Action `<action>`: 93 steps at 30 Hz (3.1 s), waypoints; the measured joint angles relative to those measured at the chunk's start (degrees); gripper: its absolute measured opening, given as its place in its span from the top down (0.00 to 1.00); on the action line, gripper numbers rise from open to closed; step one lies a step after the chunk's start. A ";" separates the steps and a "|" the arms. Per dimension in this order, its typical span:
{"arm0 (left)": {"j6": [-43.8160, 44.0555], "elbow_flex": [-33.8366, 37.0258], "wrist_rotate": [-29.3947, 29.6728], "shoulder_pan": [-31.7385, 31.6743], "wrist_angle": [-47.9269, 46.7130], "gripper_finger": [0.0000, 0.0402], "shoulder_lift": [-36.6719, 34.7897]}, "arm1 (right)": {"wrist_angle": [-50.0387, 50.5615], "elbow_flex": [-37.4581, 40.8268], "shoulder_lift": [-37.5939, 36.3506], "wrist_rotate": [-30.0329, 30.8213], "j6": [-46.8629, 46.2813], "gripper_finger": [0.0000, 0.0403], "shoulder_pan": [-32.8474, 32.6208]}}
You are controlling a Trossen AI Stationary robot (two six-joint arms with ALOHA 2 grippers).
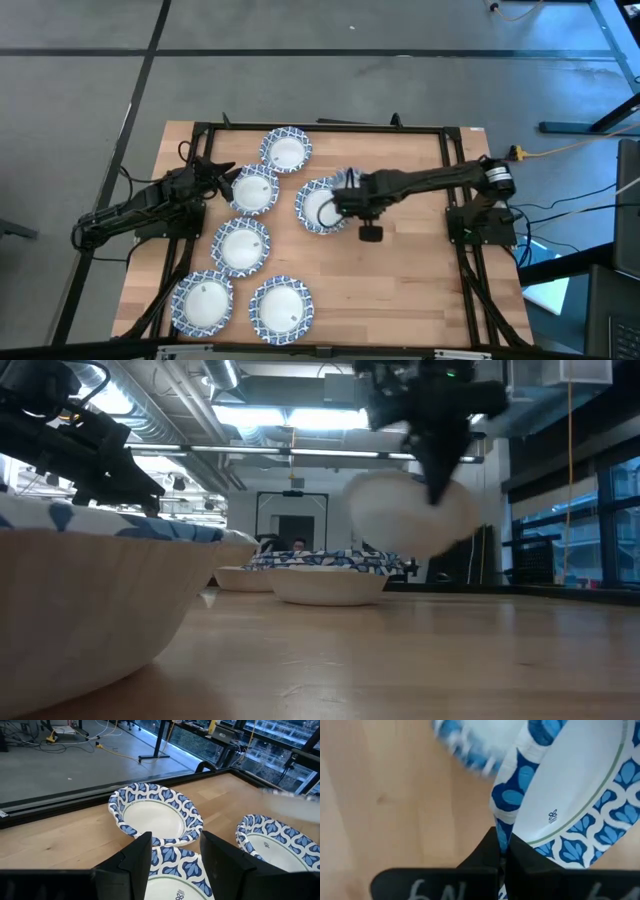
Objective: Nest bowls inside each other
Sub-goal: Stack the white bowl on top of the other white bowls
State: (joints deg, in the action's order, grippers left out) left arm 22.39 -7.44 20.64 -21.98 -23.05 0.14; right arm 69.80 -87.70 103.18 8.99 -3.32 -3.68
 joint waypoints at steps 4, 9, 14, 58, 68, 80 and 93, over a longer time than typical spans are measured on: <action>-0.03 0.00 0.00 0.00 0.00 0.60 0.00 | 0.06 -8.32 3.22 0.48 3.42 0.99 1.36; -0.45 -0.01 0.05 -0.01 0.00 0.60 0.01 | -0.91 -16.76 8.17 0.42 6.83 0.99 2.13; -0.48 0.00 0.07 0.00 0.00 0.60 0.00 | -0.76 -21.34 12.61 -4.26 9.02 0.99 2.07; -0.52 0.00 0.02 -0.02 0.00 0.60 0.00 | -1.86 -20.37 14.20 -9.69 9.38 0.59 3.27; -0.55 0.00 -0.37 0.00 -0.03 0.60 0.00 | -7.08 -18.10 4.91 -9.48 9.34 0.60 7.37; -0.74 0.00 -0.21 -0.01 -0.02 0.60 0.02 | -31.33 16.74 -19.14 -8.63 1.66 0.60 13.17; -11.60 -0.02 -6.04 -0.01 4.66 0.60 0.86 | -71.38 49.50 -40.48 -8.52 -8.66 0.60 15.96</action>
State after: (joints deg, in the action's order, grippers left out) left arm 10.79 -7.46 14.61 -21.99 -18.39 1.00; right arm -1.58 -38.20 62.70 0.47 -11.98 12.29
